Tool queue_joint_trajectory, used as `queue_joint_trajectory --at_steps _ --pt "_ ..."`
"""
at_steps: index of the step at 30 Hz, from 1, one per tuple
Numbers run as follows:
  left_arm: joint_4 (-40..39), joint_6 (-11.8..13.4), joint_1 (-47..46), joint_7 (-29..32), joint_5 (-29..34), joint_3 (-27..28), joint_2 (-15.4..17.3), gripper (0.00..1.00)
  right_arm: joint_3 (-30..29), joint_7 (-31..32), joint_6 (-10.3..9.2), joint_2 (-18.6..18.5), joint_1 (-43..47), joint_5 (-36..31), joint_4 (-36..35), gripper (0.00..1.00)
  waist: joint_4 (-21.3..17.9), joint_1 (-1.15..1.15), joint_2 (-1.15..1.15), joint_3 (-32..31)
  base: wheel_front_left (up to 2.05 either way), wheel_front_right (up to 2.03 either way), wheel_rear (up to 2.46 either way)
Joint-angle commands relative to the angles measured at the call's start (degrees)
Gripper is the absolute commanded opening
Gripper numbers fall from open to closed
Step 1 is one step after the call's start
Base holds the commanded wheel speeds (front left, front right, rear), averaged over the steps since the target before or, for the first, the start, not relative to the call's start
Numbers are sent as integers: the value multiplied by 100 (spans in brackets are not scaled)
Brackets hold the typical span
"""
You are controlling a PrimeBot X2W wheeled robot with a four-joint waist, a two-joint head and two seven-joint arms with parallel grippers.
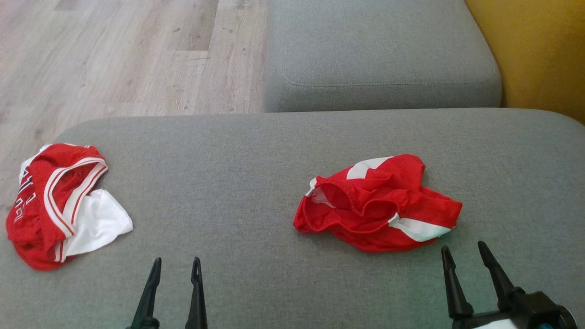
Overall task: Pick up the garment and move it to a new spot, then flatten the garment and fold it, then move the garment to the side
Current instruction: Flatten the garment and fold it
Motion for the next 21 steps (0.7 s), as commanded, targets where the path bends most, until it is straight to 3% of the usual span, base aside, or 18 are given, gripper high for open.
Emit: queue_joint_trajectory --at_steps 1,21 --pt "-176 -11 -230 -52 67 193 -56 100 130 -13 -4 -42 -202 -41 -167 100 4 0 -1 -3 0 0 0" --pt "-109 -51 -264 -52 222 69 -61 100 99 -13 -4 -42 -262 -167 -285 100 -147 0 -1 99 0 0 0"
